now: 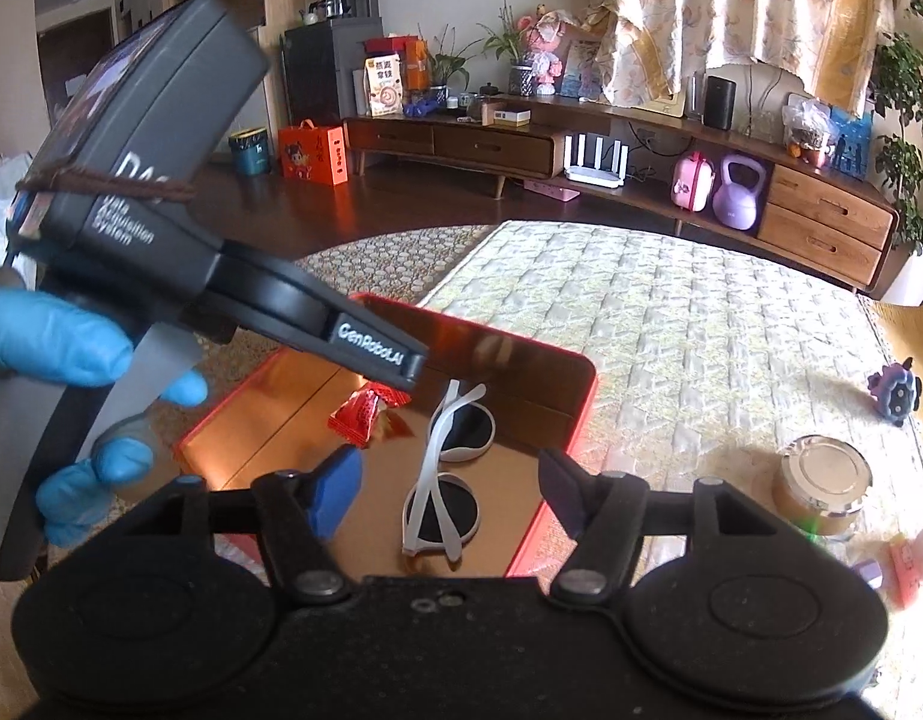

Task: Organize rigid objects
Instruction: 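Carry the candy and sunglasses into the red tin and open both grippers, then withdraw both grippers from the tin toward the remaining items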

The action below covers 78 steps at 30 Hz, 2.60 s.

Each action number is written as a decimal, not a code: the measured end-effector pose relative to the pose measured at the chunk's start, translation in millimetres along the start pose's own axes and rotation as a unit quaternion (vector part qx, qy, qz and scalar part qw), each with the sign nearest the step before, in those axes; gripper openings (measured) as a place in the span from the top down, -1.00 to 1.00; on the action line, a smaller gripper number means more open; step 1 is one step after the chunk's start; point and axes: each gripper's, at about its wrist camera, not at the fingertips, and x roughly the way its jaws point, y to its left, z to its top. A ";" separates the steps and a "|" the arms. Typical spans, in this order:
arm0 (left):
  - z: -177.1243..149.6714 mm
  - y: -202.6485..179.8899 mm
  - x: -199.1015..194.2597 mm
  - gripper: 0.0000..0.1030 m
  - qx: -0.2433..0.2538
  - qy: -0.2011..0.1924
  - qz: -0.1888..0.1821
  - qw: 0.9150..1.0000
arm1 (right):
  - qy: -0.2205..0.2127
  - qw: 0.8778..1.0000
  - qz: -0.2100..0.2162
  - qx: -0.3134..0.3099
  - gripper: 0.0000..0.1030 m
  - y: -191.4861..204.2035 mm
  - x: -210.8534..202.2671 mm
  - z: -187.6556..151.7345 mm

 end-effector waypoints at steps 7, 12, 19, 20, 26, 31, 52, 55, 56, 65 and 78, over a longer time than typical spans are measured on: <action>-6.2 -10.6 -29.4 -0.27 0.004 -0.021 -0.012 1.000 | -0.009 0.999 0.008 0.034 -0.41 -11.3 -28.7 -1.5; -14.8 -18.7 -51.2 -0.28 0.009 -0.034 -0.024 0.999 | -0.016 0.998 0.005 0.057 -0.49 -22.8 -50.7 -5.3; -28.4 -33.7 -75.9 -0.33 0.016 -0.047 -0.038 0.998 | -0.031 0.997 -0.008 0.070 -0.59 -40.6 -83.6 -17.9; -30.5 -36.5 -79.0 -0.36 0.016 -0.050 -0.040 0.998 | -0.034 0.997 -0.013 0.073 -0.62 -42.5 -87.8 -20.4; -45.1 -55.4 -94.5 -0.41 0.018 -0.063 -0.051 0.997 | -0.052 0.994 -0.034 0.092 -0.80 -62.0 -111.9 -32.0; -56.9 -77.2 -102.1 -0.51 0.025 -0.067 -0.062 0.996 | -0.067 0.991 -0.053 0.105 -0.90 -82.4 -130.2 -47.6; -75.4 -156.3 -79.6 -0.60 0.037 -0.078 -0.101 0.991 | -0.064 0.974 -0.135 0.169 -0.93 -182.4 -164.7 -108.6; -74.3 -169.5 -71.5 -0.60 0.043 -0.077 -0.114 0.990 | -0.062 0.972 -0.144 0.174 -0.93 -197.7 -166.1 -111.1; -74.0 -173.6 -69.0 -0.60 0.048 -0.078 -0.117 0.989 | -0.061 0.972 -0.148 0.174 -0.93 -202.1 -166.0 -111.4; -65.3 -209.1 -34.0 -0.60 0.075 -0.069 -0.126 0.987 | -0.049 0.964 -0.179 0.193 -0.93 -252.6 -147.7 -101.8; -52.3 -228.9 19.3 -0.60 0.090 -0.050 -0.123 0.987 | -0.007 0.943 -0.231 0.238 -0.92 -309.9 -69.9 -74.1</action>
